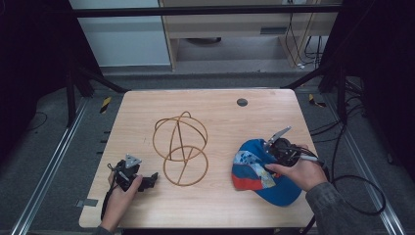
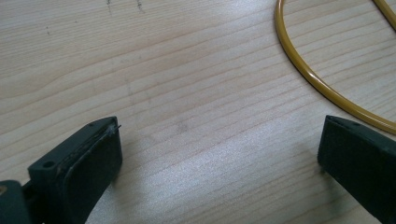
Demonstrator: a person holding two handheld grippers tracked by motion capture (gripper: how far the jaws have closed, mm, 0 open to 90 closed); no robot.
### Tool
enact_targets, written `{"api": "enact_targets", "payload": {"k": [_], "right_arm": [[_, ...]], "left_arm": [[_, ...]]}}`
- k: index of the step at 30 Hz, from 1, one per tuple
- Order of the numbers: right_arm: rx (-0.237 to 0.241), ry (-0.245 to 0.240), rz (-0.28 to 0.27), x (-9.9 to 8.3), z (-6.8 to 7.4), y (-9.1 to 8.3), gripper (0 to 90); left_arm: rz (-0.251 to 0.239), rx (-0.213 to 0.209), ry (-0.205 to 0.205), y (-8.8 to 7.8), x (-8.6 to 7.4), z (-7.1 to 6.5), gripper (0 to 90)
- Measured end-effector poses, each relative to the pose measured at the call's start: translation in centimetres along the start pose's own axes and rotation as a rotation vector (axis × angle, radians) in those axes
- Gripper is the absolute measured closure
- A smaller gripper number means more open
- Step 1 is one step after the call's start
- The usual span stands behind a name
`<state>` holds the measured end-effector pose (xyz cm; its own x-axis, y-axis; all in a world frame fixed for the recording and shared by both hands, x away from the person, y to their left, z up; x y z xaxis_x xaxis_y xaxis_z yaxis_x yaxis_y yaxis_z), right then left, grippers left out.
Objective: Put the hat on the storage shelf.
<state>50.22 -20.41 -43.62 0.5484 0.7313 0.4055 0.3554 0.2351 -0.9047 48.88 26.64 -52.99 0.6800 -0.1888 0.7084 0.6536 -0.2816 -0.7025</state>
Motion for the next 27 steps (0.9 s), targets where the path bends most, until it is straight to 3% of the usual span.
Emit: {"api": "enact_targets", "payload": {"k": [12, 17, 20, 23, 27], "right_arm": [[0.037, -0.004, 0.055, 0.5, -0.4, 2.0, 51.5], [0.034, -0.001, 0.061, 0.3, -0.3, 1.9, 57.8], [0.039, -0.011, 0.064, 0.2, -0.3, 1.9, 68.1], [0.050, -0.017, 0.069, 0.2, -0.4, 1.9, 84.1], [0.074, -0.010, 0.067, 0.2, -0.7, 1.4, 89.1]], "left_arm": [[0.000, -0.001, 0.001, 0.0, 0.0, 0.0, 0.0], [0.000, -0.002, 0.002, 0.0, 0.0, 0.0, 0.0], [0.000, -0.002, 0.002, 0.0, 0.0, 0.0, 0.0], [0.000, -0.002, 0.002, 0.0, 0.0, 0.0, 0.0], [0.000, -0.003, 0.003, 0.0, 0.0, 0.0, 0.0]]}}
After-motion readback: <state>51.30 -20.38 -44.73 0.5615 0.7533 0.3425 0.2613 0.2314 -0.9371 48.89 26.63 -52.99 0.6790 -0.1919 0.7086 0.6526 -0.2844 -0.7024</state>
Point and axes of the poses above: each handheld gripper's, and its own axes: y roughly forward along the jaws, x roughly out of its top, z roughly to its left, the point moved 3 cm from there along y, roughly forward along the jaws, and after that the axes turned 7 degrees about -y, right-handed, at the moved point
